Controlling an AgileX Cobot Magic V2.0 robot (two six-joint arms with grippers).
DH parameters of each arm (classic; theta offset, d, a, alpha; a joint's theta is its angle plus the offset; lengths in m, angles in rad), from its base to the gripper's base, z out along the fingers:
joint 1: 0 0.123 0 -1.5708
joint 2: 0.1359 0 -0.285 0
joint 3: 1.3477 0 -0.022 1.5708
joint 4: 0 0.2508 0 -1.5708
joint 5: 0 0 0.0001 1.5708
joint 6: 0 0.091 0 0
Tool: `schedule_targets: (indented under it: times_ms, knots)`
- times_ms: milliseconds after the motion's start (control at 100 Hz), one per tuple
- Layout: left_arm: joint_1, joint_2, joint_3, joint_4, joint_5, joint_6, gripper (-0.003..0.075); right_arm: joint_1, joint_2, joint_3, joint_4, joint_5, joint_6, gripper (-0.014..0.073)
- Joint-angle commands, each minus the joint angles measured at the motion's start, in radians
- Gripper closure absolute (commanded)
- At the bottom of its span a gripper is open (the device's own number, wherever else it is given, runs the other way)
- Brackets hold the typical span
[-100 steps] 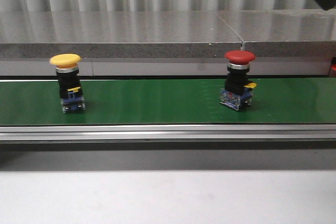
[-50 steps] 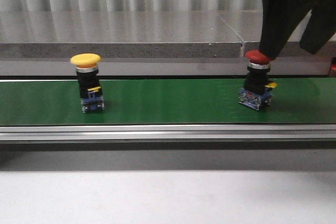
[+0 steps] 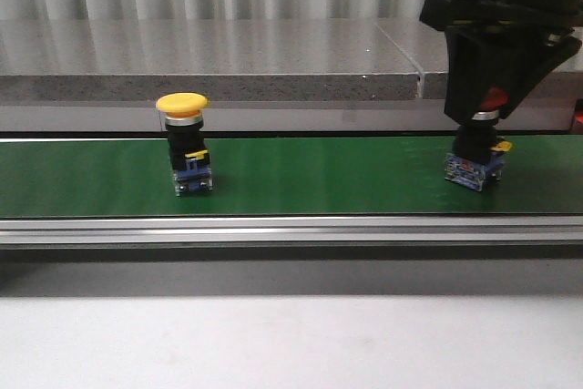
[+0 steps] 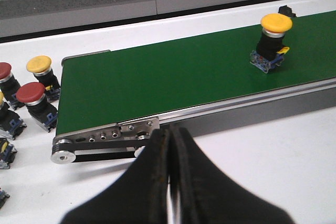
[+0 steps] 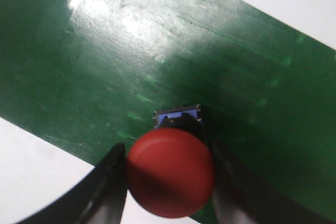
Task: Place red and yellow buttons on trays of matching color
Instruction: 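Lower the right gripper, grasp the red button and lift it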
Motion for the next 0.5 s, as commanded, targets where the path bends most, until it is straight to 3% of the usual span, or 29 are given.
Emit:
schedule_targets:
  times_ms: [0, 260, 490]
  knots:
    - [-0.010, 0.011, -0.025, -0.005, -0.077, -0.003, 0.0741, -0.009, -0.040, -0.031, 0.003, -0.034, -0.011, 0.0324]
    - [-0.010, 0.011, -0.025, -0.005, -0.077, -0.003, 0.0741, -0.035, -0.093, -0.031, -0.014, -0.111, -0.003, 0.0325]
    - [-0.010, 0.011, -0.025, -0.005, -0.077, -0.003, 0.0741, -0.185, -0.138, -0.031, -0.015, -0.170, 0.004, 0.0345]
